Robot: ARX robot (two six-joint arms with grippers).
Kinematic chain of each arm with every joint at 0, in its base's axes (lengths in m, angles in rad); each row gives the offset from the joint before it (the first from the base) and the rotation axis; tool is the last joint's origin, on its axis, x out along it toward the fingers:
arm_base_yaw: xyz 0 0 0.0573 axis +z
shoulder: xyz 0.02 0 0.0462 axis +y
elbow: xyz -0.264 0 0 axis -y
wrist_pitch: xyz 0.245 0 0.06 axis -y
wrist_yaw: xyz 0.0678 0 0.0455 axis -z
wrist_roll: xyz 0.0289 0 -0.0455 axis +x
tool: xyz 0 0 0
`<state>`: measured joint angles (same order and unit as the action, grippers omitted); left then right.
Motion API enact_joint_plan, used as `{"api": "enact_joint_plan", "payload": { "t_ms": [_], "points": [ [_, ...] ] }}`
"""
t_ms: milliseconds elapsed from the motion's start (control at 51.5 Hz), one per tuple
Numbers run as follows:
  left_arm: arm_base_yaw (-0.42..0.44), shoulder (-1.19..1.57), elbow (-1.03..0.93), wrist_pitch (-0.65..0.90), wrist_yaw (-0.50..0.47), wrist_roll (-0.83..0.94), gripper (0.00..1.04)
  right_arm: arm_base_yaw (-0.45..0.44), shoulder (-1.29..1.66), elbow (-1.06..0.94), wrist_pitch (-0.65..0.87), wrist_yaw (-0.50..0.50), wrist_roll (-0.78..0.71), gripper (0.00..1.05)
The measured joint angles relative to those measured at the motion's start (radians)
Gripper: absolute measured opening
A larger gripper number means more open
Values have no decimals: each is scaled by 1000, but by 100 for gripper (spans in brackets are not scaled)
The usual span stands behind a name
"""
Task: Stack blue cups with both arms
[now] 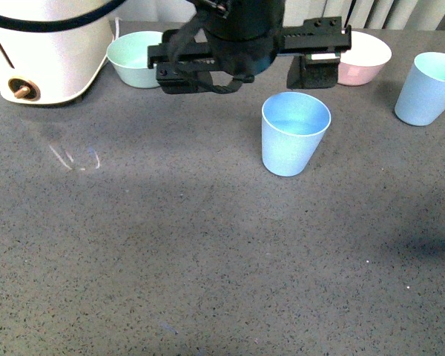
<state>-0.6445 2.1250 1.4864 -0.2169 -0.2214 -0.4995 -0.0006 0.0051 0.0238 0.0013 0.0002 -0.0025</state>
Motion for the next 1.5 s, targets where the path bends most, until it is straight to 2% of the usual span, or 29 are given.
{"api": "enact_joint_plan", "payload": {
  "t_ms": [350, 544, 583, 602, 660, 699, 796, 835, 1146, 1456, 1495],
  "points": [
    [11, -261, -315, 229, 35, -23, 96, 0, 0, 0, 0, 0, 0, 96],
    [30, -404, -441, 333, 5, 2, 96, 0, 0, 0, 0, 0, 0, 96],
    [31, -416, -476, 417, -49, 47, 93, 0, 0, 0, 0, 0, 0, 96],
    [34, -425, -510, 515, -130, 97, 89, 0, 0, 0, 0, 0, 0, 96],
    [51, -448, -614, 763, -256, 201, 81, 0, 0, 0, 0, -3, 0, 96],
    [67, -468, -684, 885, -291, 277, 75, 0, 0, 0, 0, -3, 0, 96],
    [140, -566, -881, 1143, -270, 406, 57, 0, 0, 0, 0, 0, 0, 96],
    [172, -625, -951, 1185, -245, 435, 48, 0, 0, 0, 0, 0, 0, 96],
    [320, -860, -1208, 1195, -90, 478, 1, 0, 0, 0, 0, 0, 0, 96],
    [465, -1140, -1372, 1075, 48, 487, 2, 0, 0, 0, 0, 0, 0, 96],
    [480, -1147, -1398, 1110, 66, 488, 2, 0, 0, 0, 0, 0, 0, 96]
  ]
}}
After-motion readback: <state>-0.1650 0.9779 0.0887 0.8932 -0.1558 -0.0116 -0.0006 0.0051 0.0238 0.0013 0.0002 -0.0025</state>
